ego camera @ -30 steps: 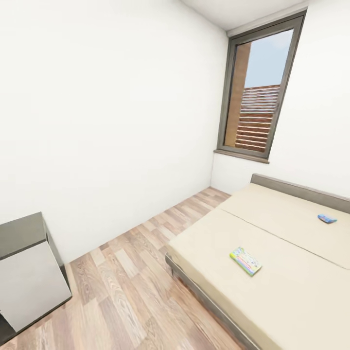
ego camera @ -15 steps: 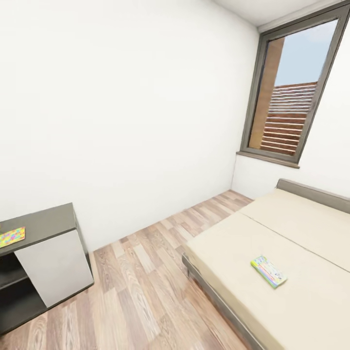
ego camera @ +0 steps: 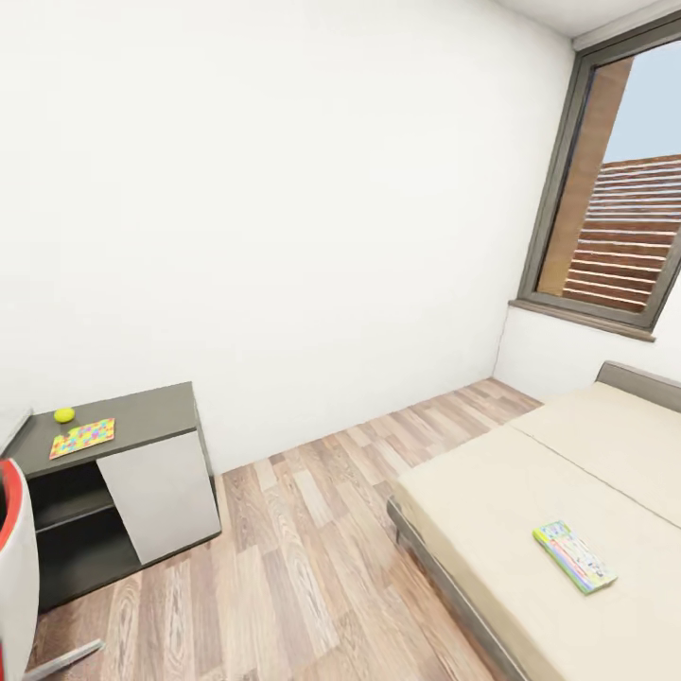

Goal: Put all the toys in the child's room - the three board games (two on the bed and one on the table), the two jigsaw puzzles on the table, and the tennis ball on the table - inside the toy box on the table in the child's room.

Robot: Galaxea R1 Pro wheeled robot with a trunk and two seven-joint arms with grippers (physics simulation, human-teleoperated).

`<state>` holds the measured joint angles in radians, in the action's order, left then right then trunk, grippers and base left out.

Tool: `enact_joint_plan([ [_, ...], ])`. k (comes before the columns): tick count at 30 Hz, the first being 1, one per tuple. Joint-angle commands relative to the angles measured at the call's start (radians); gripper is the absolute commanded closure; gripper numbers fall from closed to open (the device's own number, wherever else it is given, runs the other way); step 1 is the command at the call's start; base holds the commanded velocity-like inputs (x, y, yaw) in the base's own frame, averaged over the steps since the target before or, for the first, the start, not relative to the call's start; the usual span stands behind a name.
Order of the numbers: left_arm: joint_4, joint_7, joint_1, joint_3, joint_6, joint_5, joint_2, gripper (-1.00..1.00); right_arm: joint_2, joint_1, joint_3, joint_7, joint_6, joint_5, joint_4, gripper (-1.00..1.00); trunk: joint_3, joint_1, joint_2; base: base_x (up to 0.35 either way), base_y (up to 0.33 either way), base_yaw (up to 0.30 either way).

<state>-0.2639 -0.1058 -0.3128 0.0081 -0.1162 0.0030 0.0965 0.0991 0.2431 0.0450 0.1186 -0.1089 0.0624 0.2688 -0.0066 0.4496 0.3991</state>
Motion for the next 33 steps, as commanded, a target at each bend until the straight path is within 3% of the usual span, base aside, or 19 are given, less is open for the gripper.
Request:
enact_joint_plan([
  [1, -0.002, -0.004, 0.000, 0.001, -0.006, 0.000, 0.000, -1.00, 0.001, 0.000, 0.004, 0.002, -0.005, 0.007, 0.003, -1.00, -0.001, 0.000, 0.001, 0.000, 0.000, 0.293],
  [33, -0.002, -0.004, 0.000, 0.001, -0.006, 0.000, 0.000, -1.00, 0.001, 0.000, 0.004, 0.002, -0.005, 0.007, 0.003, -1.00, -0.001, 0.000, 0.001, 0.000, 0.000, 0.292],
])
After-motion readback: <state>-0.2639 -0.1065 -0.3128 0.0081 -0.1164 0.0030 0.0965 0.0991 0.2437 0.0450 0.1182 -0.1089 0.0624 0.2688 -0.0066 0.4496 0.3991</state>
